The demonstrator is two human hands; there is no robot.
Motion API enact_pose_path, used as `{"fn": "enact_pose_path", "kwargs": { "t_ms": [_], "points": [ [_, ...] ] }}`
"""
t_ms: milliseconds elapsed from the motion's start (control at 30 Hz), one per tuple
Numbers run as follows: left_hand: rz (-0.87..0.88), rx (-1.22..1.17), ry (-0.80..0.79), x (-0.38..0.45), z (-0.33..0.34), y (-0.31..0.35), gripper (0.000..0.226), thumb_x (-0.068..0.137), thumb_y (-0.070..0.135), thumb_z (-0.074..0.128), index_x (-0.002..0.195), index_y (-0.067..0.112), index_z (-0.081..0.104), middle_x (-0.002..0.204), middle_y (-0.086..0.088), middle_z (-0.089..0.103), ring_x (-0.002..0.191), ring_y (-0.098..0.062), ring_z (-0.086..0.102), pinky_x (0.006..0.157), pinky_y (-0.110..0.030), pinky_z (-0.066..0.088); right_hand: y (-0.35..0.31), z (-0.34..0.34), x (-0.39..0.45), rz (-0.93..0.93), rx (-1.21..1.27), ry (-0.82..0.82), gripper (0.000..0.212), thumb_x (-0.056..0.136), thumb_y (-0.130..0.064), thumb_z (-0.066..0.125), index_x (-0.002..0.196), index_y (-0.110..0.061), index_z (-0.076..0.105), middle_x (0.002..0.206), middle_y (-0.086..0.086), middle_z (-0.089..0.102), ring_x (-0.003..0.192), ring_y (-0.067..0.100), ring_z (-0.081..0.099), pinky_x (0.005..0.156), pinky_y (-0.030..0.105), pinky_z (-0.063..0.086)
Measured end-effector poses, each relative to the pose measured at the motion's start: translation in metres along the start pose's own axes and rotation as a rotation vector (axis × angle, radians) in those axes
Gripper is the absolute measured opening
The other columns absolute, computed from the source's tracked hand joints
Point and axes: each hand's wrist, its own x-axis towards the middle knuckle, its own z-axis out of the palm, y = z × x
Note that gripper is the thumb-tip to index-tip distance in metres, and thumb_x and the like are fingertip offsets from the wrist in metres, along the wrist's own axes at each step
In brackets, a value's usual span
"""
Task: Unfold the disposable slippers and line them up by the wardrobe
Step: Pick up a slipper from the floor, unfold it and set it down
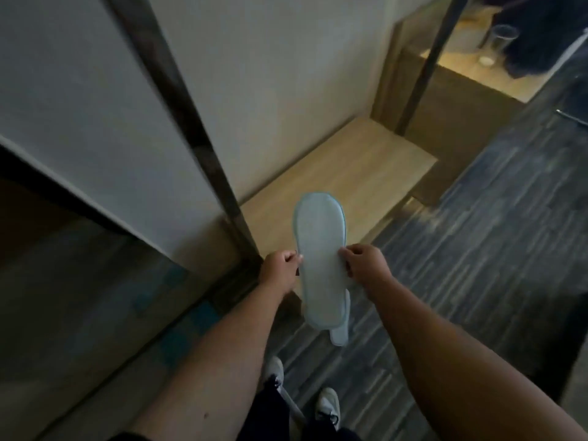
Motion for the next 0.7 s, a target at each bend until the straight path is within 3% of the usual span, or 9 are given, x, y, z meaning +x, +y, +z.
{"fn": "enact_pose_path", "kwargs": {
  "t_ms": [100, 200, 300, 367, 500, 600, 700],
  "points": [
    [-0.058, -0.07, 0.094, -0.019, -0.041, -0.032, 0.022, 0.09, 0.027, 0.058, 0.104, 0.012, 0.068, 0.104, -0.014, 0.071, 0.097, -0.031, 0.065, 0.088, -0.043, 0.054, -0.016, 0.042, -0.017, -0.049, -0.086, -0.135, 0.014, 0.088, -0.026, 0.064, 0.077, -0.019, 0.069, 0.071, 0.005, 0.069, 0.061, 0.02, 0.06, 0.064, 0.038, 0.056],
    [-0.098, -0.154, 0.197, -0.043, -0.086, -0.062, 0.011, 0.089, 0.025, 0.058, 0.094, 0.017, 0.065, 0.096, -0.013, 0.07, 0.091, -0.032, 0.065, 0.082, -0.045, 0.054, -0.033, 0.089, -0.039, -0.08, -0.136, -0.272, 0.014, 0.089, -0.022, 0.063, 0.077, -0.015, 0.067, 0.075, 0.01, 0.068, 0.064, 0.022, 0.059, 0.064, 0.038, 0.053],
    [-0.105, -0.194, 0.3, -0.069, -0.134, -0.097, 0.012, 0.087, 0.024, 0.06, 0.075, 0.023, 0.059, 0.073, -0.001, 0.064, 0.071, -0.019, 0.058, 0.064, -0.031, 0.049, -0.046, 0.143, -0.067, -0.156, -0.197, -0.365, 0.015, 0.088, -0.016, 0.064, 0.073, -0.015, 0.066, 0.069, 0.007, 0.066, 0.064, 0.023, 0.06, 0.066, 0.037, 0.052],
    [-0.113, -0.204, 0.353, -0.088, -0.169, -0.124, 0.015, 0.087, 0.024, 0.06, 0.073, 0.025, 0.057, 0.072, 0.003, 0.063, 0.064, -0.012, 0.054, 0.059, -0.026, 0.043, -0.052, 0.182, -0.091, -0.226, -0.26, -0.405, 0.016, 0.088, -0.018, 0.065, 0.072, -0.017, 0.067, 0.06, 0.002, 0.062, 0.056, 0.019, 0.057, 0.058, 0.031, 0.05],
    [-0.132, -0.238, 0.448, -0.13, -0.242, -0.188, 0.012, 0.087, 0.022, 0.061, 0.075, 0.02, 0.06, 0.078, -0.004, 0.065, 0.071, -0.017, 0.056, 0.071, -0.034, 0.049, -0.056, 0.265, -0.156, -0.293, -0.325, -0.48, 0.016, 0.088, -0.025, 0.066, 0.074, -0.017, 0.069, 0.065, 0.003, 0.066, 0.06, 0.02, 0.061, 0.061, 0.033, 0.054],
    [-0.144, -0.261, 0.502, -0.165, -0.299, -0.244, 0.012, 0.088, 0.022, 0.06, 0.08, 0.014, 0.064, 0.078, -0.007, 0.065, 0.071, -0.019, 0.057, 0.069, -0.033, 0.049, -0.052, 0.33, -0.213, -0.331, -0.357, -0.508, 0.017, 0.087, -0.027, 0.067, 0.073, -0.017, 0.069, 0.064, 0.003, 0.066, 0.055, 0.017, 0.059, 0.055, 0.029, 0.051],
    [-0.156, -0.271, 0.524, -0.204, -0.351, -0.302, 0.014, 0.089, 0.02, 0.059, 0.081, 0.01, 0.064, 0.079, -0.01, 0.066, 0.071, -0.02, 0.059, 0.069, -0.035, 0.051, -0.039, 0.393, -0.272, -0.334, -0.345, -0.565, 0.017, 0.087, -0.025, 0.067, 0.076, -0.013, 0.07, 0.067, 0.007, 0.067, 0.058, 0.019, 0.059, 0.059, 0.032, 0.053]
  ]
}}
